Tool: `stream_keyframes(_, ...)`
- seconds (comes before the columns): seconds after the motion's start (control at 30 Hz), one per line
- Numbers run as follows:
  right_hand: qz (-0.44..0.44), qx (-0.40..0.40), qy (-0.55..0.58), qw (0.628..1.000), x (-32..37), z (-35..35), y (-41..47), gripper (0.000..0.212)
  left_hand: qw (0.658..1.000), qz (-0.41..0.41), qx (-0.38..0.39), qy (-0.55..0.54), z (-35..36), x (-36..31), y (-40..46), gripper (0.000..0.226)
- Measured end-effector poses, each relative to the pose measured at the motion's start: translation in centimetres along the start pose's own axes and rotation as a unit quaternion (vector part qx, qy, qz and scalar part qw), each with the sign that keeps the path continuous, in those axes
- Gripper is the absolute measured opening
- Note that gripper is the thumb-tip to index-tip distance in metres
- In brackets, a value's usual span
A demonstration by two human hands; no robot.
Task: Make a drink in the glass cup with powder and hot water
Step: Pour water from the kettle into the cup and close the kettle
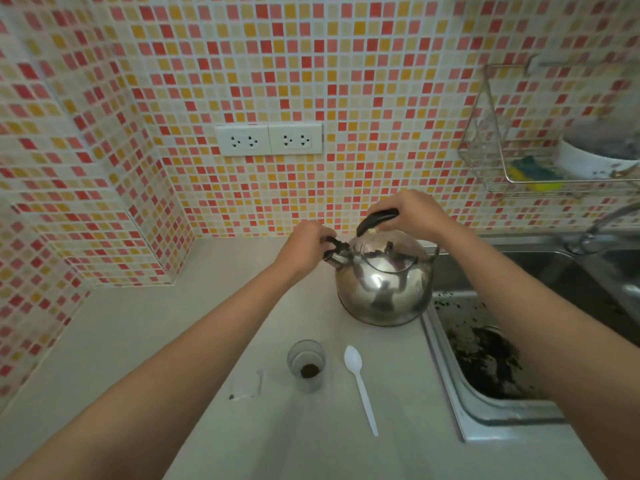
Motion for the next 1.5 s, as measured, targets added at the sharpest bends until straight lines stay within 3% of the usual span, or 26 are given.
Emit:
stream_keyframes(0.27,-0.034,0.041,-0.023,0.998,3.4,-1.0,-4.3,0.032,0.988,0.119,0.078,0.068,-2.0,-2.3,-4.9,0.021)
stream_keyframes(0.67,-0.075,0.112,-0.064,0.989,8.1,1.2,-9.4,0.026,0.985,0.084,0.138,0.052,-1.7,-0.5,-10.6,0.032)
stream_keyframes(1.5,-0.105,0.161,-0.151,0.97,11.3,3.6,-9.7,0.021,0.986,0.047,0.151,0.043,-1.2,1.3,-12.7,0.033)
Point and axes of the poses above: each hand's wrist, its own y-axis towards the middle knuckle, its own z-axis out of the palm, x = y × z, the point moved 5 cm from there along y, towards the middle knuckle, and after that the axes turned 9 degrees about -x, right-handed, at the moved point
